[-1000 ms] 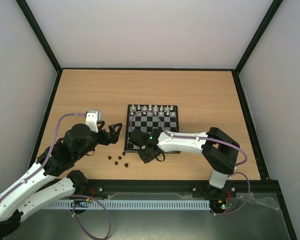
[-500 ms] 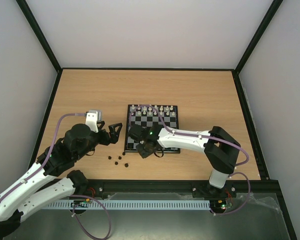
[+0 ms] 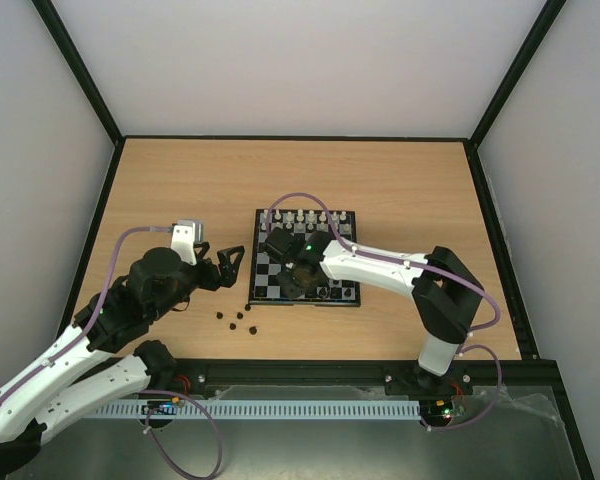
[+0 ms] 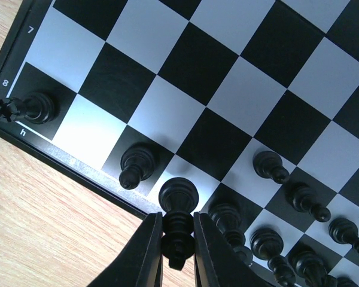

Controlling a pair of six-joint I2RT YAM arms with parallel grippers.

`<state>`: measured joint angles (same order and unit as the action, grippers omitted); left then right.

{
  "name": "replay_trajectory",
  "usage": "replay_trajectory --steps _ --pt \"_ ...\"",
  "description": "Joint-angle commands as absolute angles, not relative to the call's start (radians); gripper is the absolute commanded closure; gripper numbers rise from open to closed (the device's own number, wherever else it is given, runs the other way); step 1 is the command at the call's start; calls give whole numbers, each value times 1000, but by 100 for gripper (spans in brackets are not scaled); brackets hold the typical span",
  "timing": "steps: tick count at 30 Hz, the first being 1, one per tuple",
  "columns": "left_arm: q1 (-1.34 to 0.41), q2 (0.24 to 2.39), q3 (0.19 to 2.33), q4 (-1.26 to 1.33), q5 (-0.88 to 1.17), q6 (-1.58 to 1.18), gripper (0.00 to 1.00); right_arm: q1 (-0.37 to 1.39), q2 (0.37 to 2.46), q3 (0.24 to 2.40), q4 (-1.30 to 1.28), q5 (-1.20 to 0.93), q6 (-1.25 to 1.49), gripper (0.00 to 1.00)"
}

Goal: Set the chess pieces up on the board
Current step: Place the chess piece on the chessboard.

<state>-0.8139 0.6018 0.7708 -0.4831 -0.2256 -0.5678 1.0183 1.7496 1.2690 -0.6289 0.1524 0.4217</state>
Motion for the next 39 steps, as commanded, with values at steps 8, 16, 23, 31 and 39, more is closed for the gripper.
replay_trajectory --steps 8,16,23,31,39 --pt "-809 600 763 -476 -235 -568 1 1002 1793 1290 -693 149 390 85" --pt "-809 599 762 -474 -235 -566 1 1001 1809 1291 -696 149 388 85" --pt "-809 599 762 -474 -234 -566 1 1000 1810 1287 -701 154 394 85" --pt "-810 599 763 -474 -233 -566 1 1001 1804 1282 -703 150 397 85" --pt "-810 599 763 -474 -233 -566 1 1001 1801 1273 -702 144 400 85"
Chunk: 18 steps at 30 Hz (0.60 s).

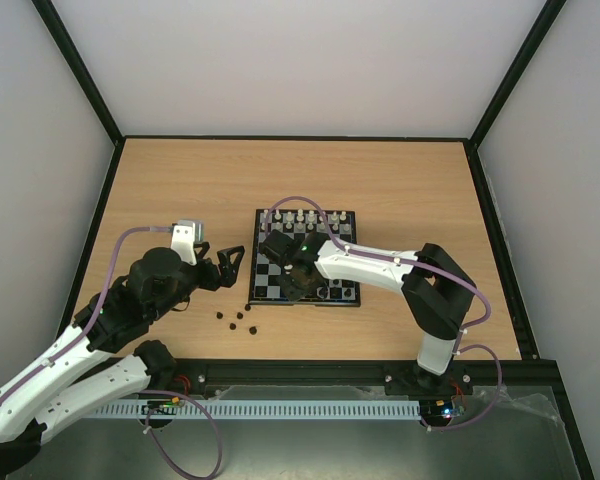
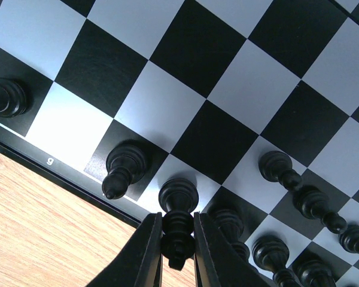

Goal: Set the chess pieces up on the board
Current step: Place the chess piece on the chessboard.

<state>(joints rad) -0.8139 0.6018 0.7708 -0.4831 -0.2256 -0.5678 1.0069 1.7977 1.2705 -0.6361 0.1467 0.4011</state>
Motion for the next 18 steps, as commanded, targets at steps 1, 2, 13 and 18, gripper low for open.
replay_trajectory --steps 1,2,13,18 --pt "-810 600 763 -474 -233 -566 1 1000 1801 1271 -701 143 400 85" --pt "-810 601 763 -474 -233 -565 1 1001 1800 1269 -699 142 400 85" --pt "-810 600 763 -474 -233 -568 1 1000 1796 1252 -697 137 404 85" --pt "-810 602 763 -474 -233 -568 1 1000 1794 1246 -694 136 403 85"
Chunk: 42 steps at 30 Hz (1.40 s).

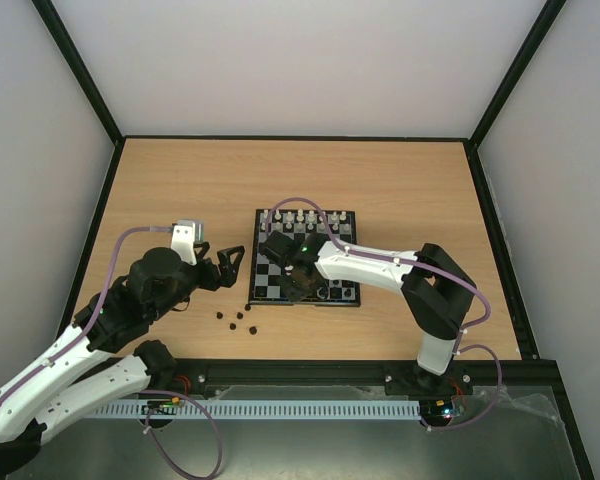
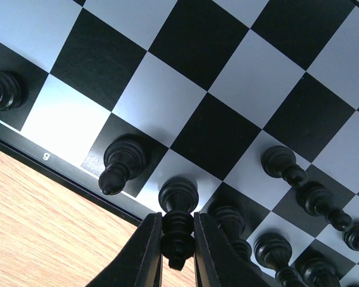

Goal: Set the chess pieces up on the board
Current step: Place the chess piece on the chessboard, then pick up the chess piece at the center of the board.

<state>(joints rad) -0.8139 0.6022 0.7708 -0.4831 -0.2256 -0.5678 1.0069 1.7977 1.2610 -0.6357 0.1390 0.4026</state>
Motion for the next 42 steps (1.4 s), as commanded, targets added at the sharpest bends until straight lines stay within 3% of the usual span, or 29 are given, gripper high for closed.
replay_trajectory --steps 1,20,27,35,42 --pt "-810 603 763 -474 -233 -567 1 1000 1794 1245 -694 135 404 85" --pt "-809 603 764 -476 -236 -567 1 1000 1661 1295 -712 151 414 69" --pt "-809 605 765 -478 -240 -568 1 1001 1538 1293 -706 158 419 46" --pt "-810 575 767 -489 -267 -581 1 1018 1506 1249 -650 29 421 48" --pt "-810 493 771 -505 -323 -603 1 1144 1615 1278 -628 28 440 50"
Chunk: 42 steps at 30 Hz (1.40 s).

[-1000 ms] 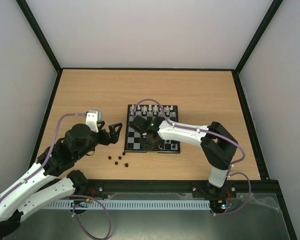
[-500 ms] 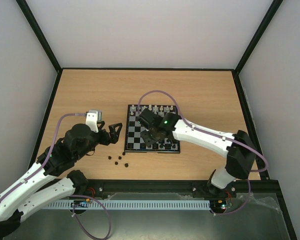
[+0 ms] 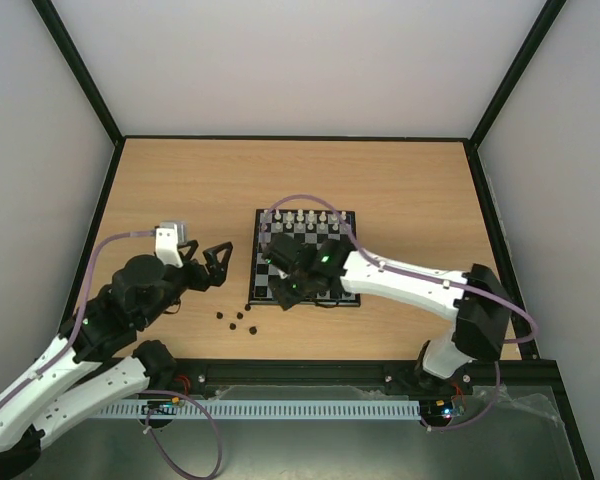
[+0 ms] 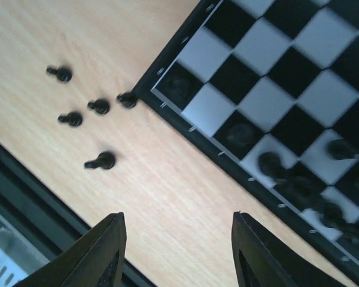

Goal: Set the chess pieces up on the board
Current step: Pick up the chess piece at the center of the board.

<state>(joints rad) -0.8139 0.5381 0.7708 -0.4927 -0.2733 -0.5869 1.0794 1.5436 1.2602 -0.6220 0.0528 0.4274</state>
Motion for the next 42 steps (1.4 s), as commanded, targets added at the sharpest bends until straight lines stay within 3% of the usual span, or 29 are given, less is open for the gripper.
replay_trajectory --steps 1,11,24,28,42 --pt "-810 479 770 -507 -329 -605 1 1157 1637 1287 -625 26 442 50" --pt "-810 397 770 -522 -361 -614 1 1250 1843 1404 -656 28 432 52" --pt "-809 394 767 -514 -342 -608 1 1285 1938 1450 -657 12 490 56" --pt "-809 394 767 -512 -337 -605 1 1291 1956 1466 -667 18 502 63" --pt "-809 394 765 -505 -321 -598 1 1301 2013 1513 -685 34 514 60"
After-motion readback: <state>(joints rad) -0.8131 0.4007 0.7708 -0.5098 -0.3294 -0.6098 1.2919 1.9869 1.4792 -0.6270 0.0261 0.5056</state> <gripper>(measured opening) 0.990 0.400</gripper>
